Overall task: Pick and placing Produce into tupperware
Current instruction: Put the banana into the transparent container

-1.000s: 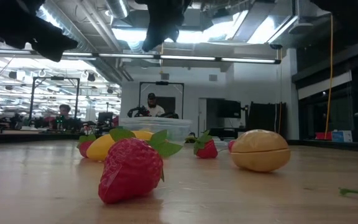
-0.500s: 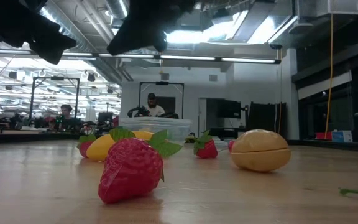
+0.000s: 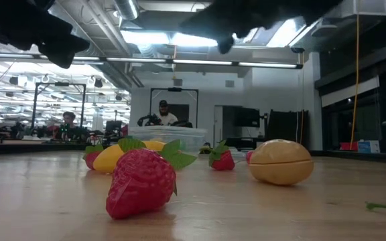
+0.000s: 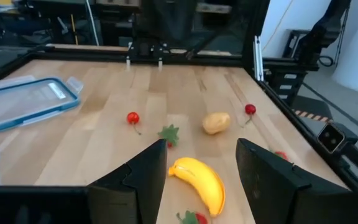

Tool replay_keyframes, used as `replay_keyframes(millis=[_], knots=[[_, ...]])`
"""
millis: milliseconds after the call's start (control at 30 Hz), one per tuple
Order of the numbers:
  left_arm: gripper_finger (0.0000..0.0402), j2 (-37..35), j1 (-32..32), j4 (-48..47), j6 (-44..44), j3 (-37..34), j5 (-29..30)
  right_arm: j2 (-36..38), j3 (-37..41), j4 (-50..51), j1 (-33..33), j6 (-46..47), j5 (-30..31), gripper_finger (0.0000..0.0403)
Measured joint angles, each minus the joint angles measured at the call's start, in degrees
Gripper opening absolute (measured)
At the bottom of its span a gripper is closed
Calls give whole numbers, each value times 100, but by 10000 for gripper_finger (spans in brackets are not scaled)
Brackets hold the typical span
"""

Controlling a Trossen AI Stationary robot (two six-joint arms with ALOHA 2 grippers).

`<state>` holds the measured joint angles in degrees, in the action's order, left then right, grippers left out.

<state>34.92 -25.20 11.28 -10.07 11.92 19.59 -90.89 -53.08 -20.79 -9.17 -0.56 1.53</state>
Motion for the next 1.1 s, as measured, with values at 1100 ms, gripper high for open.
replay_keyframes(millis=[1100], knots=[[185,3539,526,-2408,-1023,2821,-46,1908,2767,-2276,568,-874,-17,6]])
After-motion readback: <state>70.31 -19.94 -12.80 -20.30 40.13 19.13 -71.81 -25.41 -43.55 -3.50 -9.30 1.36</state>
